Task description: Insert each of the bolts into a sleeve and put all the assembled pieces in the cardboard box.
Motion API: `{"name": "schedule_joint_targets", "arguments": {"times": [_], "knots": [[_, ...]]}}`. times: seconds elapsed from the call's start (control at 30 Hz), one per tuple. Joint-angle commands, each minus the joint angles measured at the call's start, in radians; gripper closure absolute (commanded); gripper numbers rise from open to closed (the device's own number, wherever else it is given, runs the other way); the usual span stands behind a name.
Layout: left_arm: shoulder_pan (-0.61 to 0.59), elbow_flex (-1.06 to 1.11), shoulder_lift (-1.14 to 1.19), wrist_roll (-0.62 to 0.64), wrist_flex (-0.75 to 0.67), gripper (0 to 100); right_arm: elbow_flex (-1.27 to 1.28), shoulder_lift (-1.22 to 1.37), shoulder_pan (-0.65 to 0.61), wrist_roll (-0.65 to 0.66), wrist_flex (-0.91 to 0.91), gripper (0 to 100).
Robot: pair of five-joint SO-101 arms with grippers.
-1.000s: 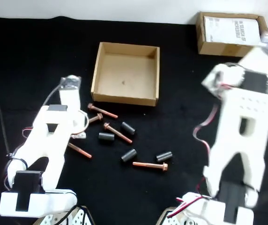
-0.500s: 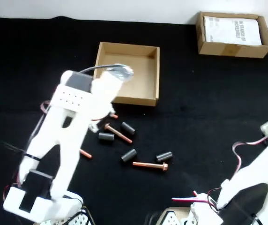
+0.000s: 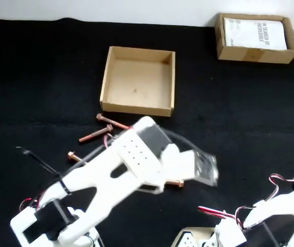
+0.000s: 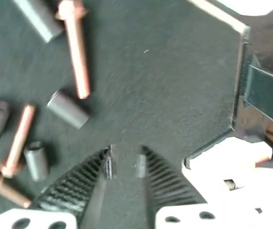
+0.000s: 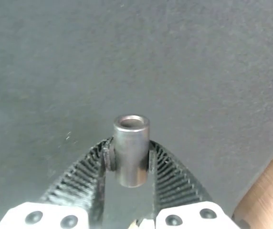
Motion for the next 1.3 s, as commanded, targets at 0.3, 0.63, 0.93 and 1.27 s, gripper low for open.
{"name": "schedule_joint_targets", "arguments": {"times": [0.3,0.63,0.93,1.27], "knots": [[0.039,-0.004,0.022,-0.141,-0.157,82,0.117,-0.030,0.107,0.055,-0.177,99.2],[0.039,-0.268,0.430,-0.098,-0.192,82,0.220,-0.025,0.117,0.055,-0.325,99.2],[0.039,-0.458,0.636,-0.080,-0.121,82,0.211,-0.025,0.113,0.055,-0.325,99.2],[0.039,-0.463,0.696,-0.078,-0.130,82,0.219,-0.027,0.117,0.055,-0.325,99.2]]}}
